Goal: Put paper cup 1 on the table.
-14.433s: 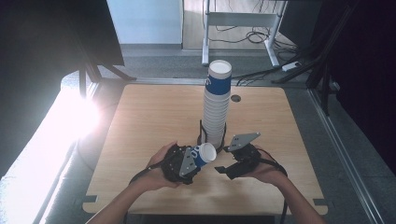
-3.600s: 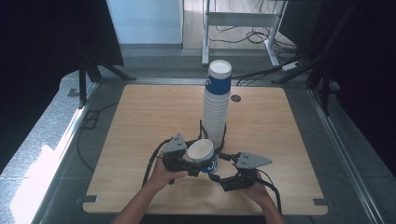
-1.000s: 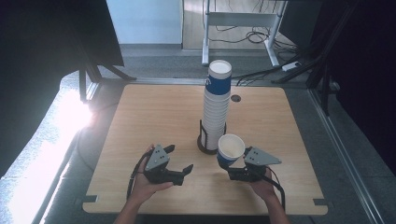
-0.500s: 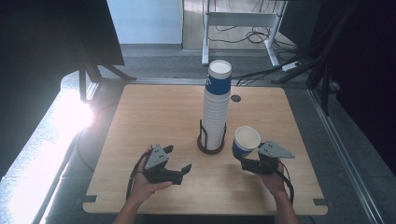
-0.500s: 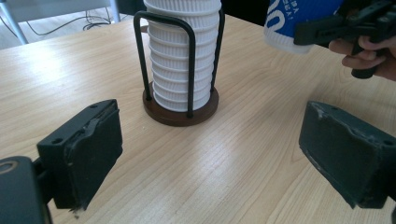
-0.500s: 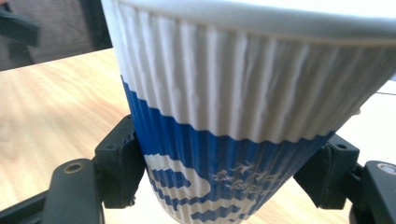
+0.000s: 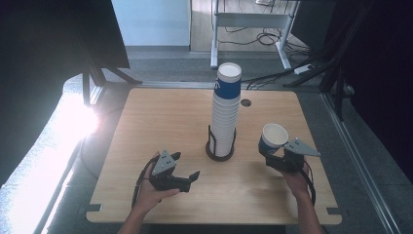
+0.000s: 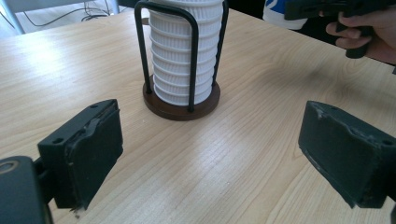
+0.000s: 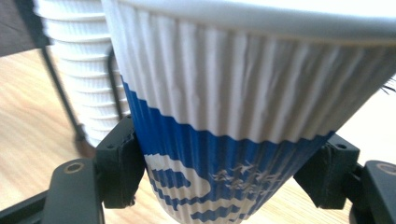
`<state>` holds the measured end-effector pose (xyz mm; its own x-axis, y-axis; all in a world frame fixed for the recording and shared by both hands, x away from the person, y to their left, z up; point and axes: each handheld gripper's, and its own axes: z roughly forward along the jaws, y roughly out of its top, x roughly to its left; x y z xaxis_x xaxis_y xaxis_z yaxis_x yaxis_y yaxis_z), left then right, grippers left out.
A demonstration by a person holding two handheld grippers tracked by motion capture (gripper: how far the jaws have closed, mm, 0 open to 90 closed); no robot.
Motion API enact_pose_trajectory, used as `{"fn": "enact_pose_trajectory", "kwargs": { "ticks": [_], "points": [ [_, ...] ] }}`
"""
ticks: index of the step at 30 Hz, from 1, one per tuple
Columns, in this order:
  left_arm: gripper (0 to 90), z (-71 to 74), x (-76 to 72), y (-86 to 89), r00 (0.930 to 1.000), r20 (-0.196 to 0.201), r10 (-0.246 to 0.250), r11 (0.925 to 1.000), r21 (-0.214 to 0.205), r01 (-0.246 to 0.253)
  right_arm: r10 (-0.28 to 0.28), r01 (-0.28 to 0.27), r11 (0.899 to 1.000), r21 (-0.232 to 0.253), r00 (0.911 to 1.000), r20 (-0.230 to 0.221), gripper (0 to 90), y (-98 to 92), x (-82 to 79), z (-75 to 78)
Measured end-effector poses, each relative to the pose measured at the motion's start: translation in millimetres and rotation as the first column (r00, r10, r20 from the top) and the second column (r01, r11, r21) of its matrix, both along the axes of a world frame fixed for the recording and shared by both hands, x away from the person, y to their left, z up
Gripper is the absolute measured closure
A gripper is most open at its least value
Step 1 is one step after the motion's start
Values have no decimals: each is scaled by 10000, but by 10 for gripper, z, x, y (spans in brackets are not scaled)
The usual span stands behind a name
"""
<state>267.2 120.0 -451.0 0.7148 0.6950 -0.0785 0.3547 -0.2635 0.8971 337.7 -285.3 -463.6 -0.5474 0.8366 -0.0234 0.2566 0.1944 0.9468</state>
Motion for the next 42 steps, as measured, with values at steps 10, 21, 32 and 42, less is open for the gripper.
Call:
{"fn": "enact_pose_trajectory", "kwargs": {
  "ticks": [10, 21, 32, 42],
  "points": [
    [68, -6, -9, -23, 10000, -4, -79, 9999, 73, 79, -819, 790, 9957, -479, 9946, -640, 261, -120, 265, -133],
    [69, -34, -11, -30, 9999, -68, -98, 9999, 142, 99, -1383, 1275, 9872, -957, 9836, -1161, 261, -179, 378, -269],
    [69, -57, -11, -42, 9998, -133, -147, 9997, 174, 149, -1619, 1400, 9801, -1410, 9741, -1578, 260, -155, 472, -404],
    [69, -72, -9, -45, 9997, -175, -177, 9996, 218, 181, -1972, 1605, 9685, -1905, 9613, -1923, 256, -123, 544, -508]
  ]
}}
